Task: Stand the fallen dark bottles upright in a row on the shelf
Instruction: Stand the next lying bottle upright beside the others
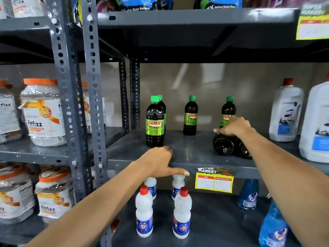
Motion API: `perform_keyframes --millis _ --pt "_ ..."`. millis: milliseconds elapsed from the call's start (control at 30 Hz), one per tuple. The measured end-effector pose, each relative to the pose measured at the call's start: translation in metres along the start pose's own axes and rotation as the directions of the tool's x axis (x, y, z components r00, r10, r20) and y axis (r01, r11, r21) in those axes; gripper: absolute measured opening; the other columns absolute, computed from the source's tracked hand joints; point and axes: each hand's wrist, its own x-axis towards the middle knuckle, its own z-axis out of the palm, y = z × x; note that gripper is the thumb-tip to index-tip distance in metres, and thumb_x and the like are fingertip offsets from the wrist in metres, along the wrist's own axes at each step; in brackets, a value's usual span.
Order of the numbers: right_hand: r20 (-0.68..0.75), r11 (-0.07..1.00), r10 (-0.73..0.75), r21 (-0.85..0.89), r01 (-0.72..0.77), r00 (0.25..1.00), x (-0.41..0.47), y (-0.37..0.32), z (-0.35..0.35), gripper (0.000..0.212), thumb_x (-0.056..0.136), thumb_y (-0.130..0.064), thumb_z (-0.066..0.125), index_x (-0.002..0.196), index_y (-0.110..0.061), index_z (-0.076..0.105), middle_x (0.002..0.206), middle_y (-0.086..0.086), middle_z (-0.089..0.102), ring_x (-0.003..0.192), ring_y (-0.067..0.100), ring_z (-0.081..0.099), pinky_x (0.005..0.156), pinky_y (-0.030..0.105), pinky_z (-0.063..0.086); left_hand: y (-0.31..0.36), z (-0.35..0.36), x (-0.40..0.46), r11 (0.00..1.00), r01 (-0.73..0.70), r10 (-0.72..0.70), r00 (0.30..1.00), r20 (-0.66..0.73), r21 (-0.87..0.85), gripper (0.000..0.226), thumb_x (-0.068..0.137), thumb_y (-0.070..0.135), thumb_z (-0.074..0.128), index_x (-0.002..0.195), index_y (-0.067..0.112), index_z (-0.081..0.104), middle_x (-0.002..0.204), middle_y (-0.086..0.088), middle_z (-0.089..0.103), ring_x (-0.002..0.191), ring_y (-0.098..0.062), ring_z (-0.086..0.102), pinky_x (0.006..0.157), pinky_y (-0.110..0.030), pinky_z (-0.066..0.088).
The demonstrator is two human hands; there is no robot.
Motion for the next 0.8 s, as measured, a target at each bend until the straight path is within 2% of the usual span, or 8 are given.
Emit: perform_keyframes --millis 67,167,233,367,467,567,667,800 --pt "0.124 0.996 0.041 0.071 -0.05 0.991 0.003 -0.003 0.003 0.086 0.07 -0.068 0.068 0.126 -0.004 0.054 0.127 0.013 0.058 0.103 0.033 0.063 0.078 0.038 0.056 0.001 0.0 0.006 0.999 0.001 -0.002 1.0 -0.025 -0.043 0.1 0.061 0.099 0.04 0.102 0.01 0.06 0.099 -0.002 0.063 0.086 -0.021 0.061 0.074 -0.036 0.053" --pt "0.383 0.907 0.057 0.365 -0.208 0.922 0.003 -0.005 0.013 0.068 0.078 -0.051 0.071 0.123 -0.003 0.052 0.122 0.018 0.057 0.089 0.034 0.064 0.051 0.038 0.057 -0.001 0.005 0.008 0.994 0.012 -0.018 0.999 -0.052 -0.106 0.109 0.054 0.102 0.04 0.112 0.011 0.059 0.108 -0.001 0.064 0.092 -0.019 0.06 0.078 -0.036 0.053" --pt "0.301 0.842 0.053 0.498 -0.205 0.952 0.006 -0.001 0.021 0.058 0.075 -0.04 0.076 0.115 -0.003 0.057 0.105 0.02 0.063 0.085 0.035 0.065 0.054 0.04 0.058 -0.003 0.008 0.009 0.994 0.026 -0.033 0.997 -0.066 -0.105 0.119 0.049 0.104 0.037 0.117 0.01 0.058 0.114 -0.001 0.063 0.097 -0.02 0.06 0.082 -0.04 0.054" --pt "0.043 0.612 0.083 0.786 -0.085 0.996 0.003 -0.002 0.041 0.061 0.065 -0.047 0.079 0.113 -0.012 0.062 0.11 0.011 0.066 0.1 0.029 0.063 0.083 0.035 0.052 -0.001 0.012 0.01 0.995 0.033 -0.042 0.994 -0.101 -0.093 0.109 0.05 0.105 0.037 0.107 0.014 0.06 0.104 0.003 0.061 0.089 -0.017 0.059 0.076 -0.038 0.054" --pt "-0.067 0.449 0.011 0.892 0.054 0.998 -0.007 -0.017 0.051 0.033 0.069 -0.044 0.08 0.088 -0.022 0.064 0.091 -0.001 0.07 0.089 0.02 0.066 0.067 0.027 0.047 -0.002 0.013 0.011 0.994 0.028 -0.04 0.993 -0.112 -0.106 0.107 0.052 0.104 0.037 0.106 0.015 0.06 0.101 0.004 0.061 0.087 -0.015 0.058 0.075 -0.037 0.054" --pt "-0.141 0.323 -0.043 0.935 0.148 0.989 -0.017 -0.032 0.059 0.041 0.069 -0.03 0.084 0.097 -0.023 0.055 0.093 -0.007 0.067 0.091 0.014 0.065 0.066 0.022 0.047 -0.003 0.013 0.011 0.994 0.027 -0.04 0.992 -0.116 -0.11 0.108 0.052 0.104 0.037 0.108 0.014 0.061 0.101 0.004 0.06 0.087 -0.015 0.057 0.076 -0.037 0.054" --pt "-0.194 0.331 -0.125 0.916 0.226 0.973 -0.021 -0.04 0.072 0.062 0.07 -0.024 0.085 0.117 -0.023 0.043 0.11 0.0 0.065 0.101 0.016 0.063 0.086 0.032 0.051 -0.002 0.013 0.01 0.992 0.026 -0.04 0.993 -0.114 -0.127 0.115 0.051 0.105 0.038 0.115 0.013 0.06 0.108 0.003 0.061 0.093 -0.015 0.057 0.079 -0.037 0.053" --pt "-0.165 0.323 -0.204 0.919 0.225 0.965 -0.021 -0.041 0.078 0.067 0.074 -0.017 0.08 0.129 -0.019 0.04 0.111 -0.001 0.064 0.103 0.017 0.063 0.093 0.038 0.049 -0.002 0.012 0.011 0.986 0.052 -0.066 0.994 -0.084 -0.158 0.115 0.048 0.106 0.038 0.113 0.013 0.061 0.105 0.004 0.06 0.091 -0.015 0.056 0.08 -0.04 0.054"
